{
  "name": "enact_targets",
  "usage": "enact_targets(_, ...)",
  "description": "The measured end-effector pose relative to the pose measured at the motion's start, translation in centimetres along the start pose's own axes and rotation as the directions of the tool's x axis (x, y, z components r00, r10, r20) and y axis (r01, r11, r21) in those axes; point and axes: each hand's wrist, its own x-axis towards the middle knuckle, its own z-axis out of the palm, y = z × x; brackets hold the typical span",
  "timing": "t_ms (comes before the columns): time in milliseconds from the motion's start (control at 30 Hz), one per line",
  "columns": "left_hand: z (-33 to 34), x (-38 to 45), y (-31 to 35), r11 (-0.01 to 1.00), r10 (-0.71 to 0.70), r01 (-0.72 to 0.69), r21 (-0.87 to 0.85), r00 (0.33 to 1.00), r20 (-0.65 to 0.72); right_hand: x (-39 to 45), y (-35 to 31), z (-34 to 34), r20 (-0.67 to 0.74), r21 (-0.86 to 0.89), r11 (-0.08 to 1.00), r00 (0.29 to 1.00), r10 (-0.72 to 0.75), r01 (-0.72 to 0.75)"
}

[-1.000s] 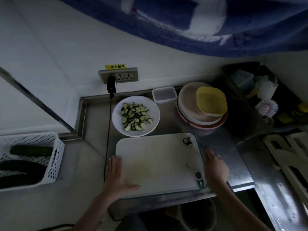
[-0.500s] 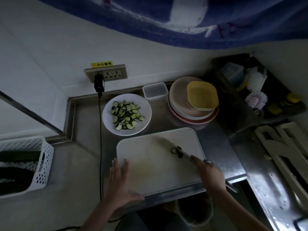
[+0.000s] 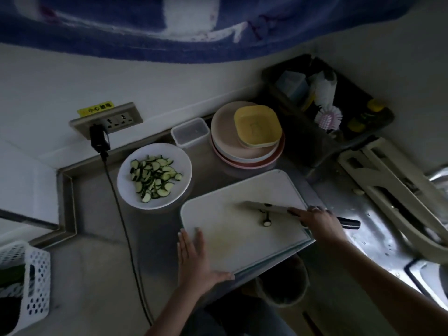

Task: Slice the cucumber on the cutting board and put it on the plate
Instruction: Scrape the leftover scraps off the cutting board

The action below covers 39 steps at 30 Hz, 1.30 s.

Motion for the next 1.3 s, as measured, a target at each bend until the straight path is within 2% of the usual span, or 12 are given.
enact_targets(200,0.6,0.6,0.7,1.0,0.019,-0.019,-0.013,0.999,-0.035,-0.2,3.1,-0.8,-0.113,0.089,0.995,0.992,0.048,-0.038)
enact_targets(267,0.1,0.6,1.1,0.99,0.106,-0.119,-0.074,0.982,-0.158,-0.6,2.5,-1.8,-0.186,0.25,0.968,0.981,0.059,-0.011)
enact_targets(333,-1.1,0.6,2.9,0.911,0.178,-0.267,-0.315,0.942,-0.284,-1.5,1.6,-2.6,-0.154,0.497,0.866,0.978,0.14,-0.046)
enact_targets(400,-3.0,1.4,6.3,0.691,0.125,-0.259,-0.675,0.962,-0.241,-2.2,1.1,-2.7,-0.061,0.692,0.717,0.983,0.176,-0.085)
enact_targets(467,-4.9,3.1,10.0,0.363,0.066,-0.026,-0.931,0.998,-0.002,-3.0,0.7,-2.4,0.036,0.834,0.541,0.989,0.145,-0.109)
enact_targets(567,-6.3,5.6,13.6,-0.176,0.206,0.412,-0.894,0.904,0.375,-3.8,0.0,-2.0,0.122,0.953,0.27,0.989,0.08,-0.14)
enact_targets(667,-6.4,6.2,14.8,-0.318,0.305,0.534,-0.783,0.84,0.449,-4.3,-0.6,-2.3,0.173,0.961,0.207,0.983,0.068,-0.184)
enact_targets(867,-5.8,6.8,15.1,-0.203,0.253,0.5,-0.842,0.857,0.448,-4.9,0.0,-1.5,0.178,0.878,0.393,0.948,0.266,-0.275)
enact_targets(967,-5.5,6.8,15.4,0.15,0.251,0.355,-0.923,0.889,0.383,-4.9,0.2,-1.0,0.127,0.812,0.48,0.903,0.412,-0.333)
enact_targets(1067,-4.6,7.1,16.0,0.509,0.318,0.118,-0.853,0.895,0.314,-5.6,-0.6,-1.4,0.109,0.761,0.52,0.868,0.485,-0.387)
enact_targets(1133,-3.7,7.6,15.6,0.639,0.394,-0.024,-0.769,0.869,0.301,-6.2,-1.7,-1.7,0.099,0.77,0.504,0.854,0.511,-0.391)
enact_targets(1300,-3.6,8.4,13.5,0.696,0.471,-0.171,-0.697,0.842,0.263,-7.1,-4.9,-1.9,0.153,0.89,0.284,0.82,0.552,-0.357)
